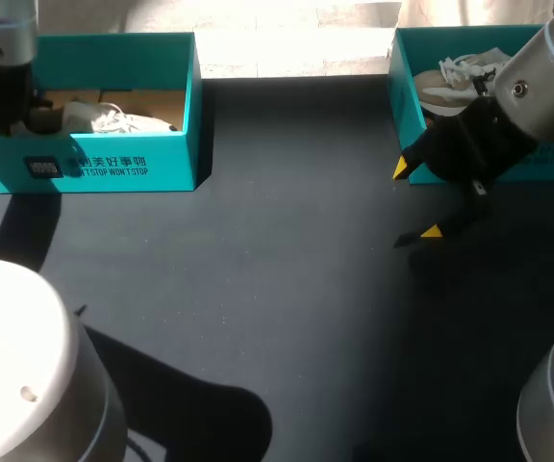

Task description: Take the shoe out of the shoebox, open the shoe tongue, remove and reinsert the insole, then place the shoe into the shoebox

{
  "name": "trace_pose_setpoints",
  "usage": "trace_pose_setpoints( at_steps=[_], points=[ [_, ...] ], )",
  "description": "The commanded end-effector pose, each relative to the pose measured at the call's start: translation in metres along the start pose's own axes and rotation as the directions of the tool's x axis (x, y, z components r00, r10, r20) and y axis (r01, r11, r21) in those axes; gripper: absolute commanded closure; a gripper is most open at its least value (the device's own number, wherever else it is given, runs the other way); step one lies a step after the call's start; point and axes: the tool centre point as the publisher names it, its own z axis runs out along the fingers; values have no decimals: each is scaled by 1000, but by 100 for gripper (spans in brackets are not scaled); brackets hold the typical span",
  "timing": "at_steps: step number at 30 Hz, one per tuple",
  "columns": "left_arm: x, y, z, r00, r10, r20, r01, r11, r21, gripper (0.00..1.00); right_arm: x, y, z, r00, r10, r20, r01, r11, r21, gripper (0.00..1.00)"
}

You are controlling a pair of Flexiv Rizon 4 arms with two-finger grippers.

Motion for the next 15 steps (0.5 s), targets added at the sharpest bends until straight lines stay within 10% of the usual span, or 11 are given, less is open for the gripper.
trace_pose_setpoints(
  at_steps=[1,15],
  points=[
    [-3,1,6,1000,5,-5,-5,1000,18,100,0,0,1,1000,0,-1,0,1000,2,0],
    [-9,2,27,999,26,-36,-23,997,72,100,0,0,1,1000,0,-1,0,1000,2,0]
  ],
)
